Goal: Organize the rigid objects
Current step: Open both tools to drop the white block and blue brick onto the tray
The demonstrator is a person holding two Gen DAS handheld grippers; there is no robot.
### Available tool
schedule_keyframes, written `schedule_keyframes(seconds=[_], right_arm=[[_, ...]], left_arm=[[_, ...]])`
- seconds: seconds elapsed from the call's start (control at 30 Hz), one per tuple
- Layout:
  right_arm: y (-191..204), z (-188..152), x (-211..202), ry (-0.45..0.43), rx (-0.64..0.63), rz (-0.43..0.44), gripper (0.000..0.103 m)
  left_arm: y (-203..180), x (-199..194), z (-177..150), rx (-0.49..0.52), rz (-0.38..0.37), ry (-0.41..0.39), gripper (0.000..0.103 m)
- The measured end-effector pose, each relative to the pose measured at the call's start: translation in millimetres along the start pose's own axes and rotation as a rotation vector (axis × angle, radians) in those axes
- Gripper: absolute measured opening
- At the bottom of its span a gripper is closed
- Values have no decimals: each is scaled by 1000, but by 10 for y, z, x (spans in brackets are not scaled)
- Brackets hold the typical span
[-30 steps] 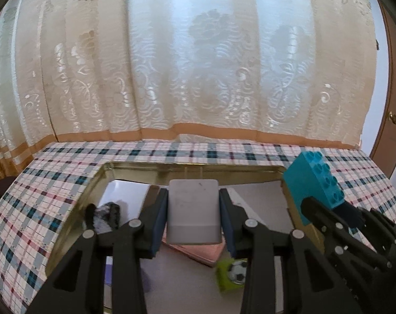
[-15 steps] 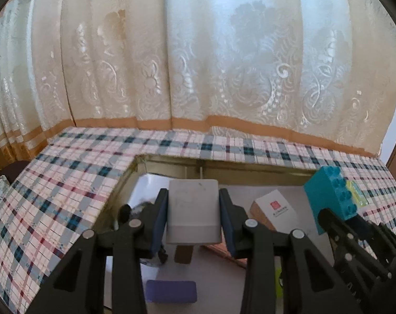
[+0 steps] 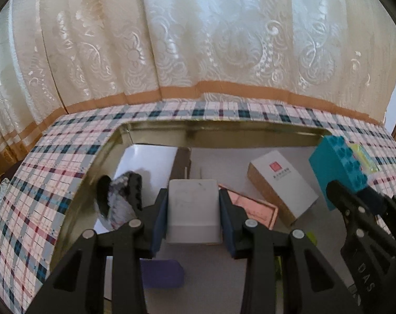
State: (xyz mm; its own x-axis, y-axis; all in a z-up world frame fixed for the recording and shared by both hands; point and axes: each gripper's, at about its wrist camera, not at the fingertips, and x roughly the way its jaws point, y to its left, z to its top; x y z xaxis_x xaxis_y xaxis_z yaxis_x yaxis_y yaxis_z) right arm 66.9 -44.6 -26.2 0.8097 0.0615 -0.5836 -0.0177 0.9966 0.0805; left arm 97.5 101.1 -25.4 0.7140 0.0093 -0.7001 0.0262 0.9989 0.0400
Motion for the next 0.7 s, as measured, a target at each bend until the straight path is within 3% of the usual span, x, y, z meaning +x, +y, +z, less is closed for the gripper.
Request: schedule_keyframes(seconds=[0.37, 0.4, 0.47, 0.5, 0.6, 0.63, 0.7], right_arm=[[57, -5, 6, 8, -27, 20, 35], [55, -4, 6, 7, -25, 23, 35], [55, -3, 9, 10, -24, 35, 39], [57, -2, 12, 12, -24, 39, 41], [33, -3, -67, -26, -12, 48, 44], [21, -1, -114, -49, -16, 49, 46], [1, 15, -171, -79, -21, 31, 60]], left_arm=[[-82, 22, -30, 44, 59, -13, 39], [-89, 17, -31, 45, 67, -18, 43], [-94, -28, -28, 42, 77, -41, 60], [-89, -70, -20, 37, 75, -59, 74], [-47, -176, 6, 16, 116, -126, 97], [-24, -194, 17, 6, 124, -141, 103], [25, -207, 24, -22, 117, -149, 103]])
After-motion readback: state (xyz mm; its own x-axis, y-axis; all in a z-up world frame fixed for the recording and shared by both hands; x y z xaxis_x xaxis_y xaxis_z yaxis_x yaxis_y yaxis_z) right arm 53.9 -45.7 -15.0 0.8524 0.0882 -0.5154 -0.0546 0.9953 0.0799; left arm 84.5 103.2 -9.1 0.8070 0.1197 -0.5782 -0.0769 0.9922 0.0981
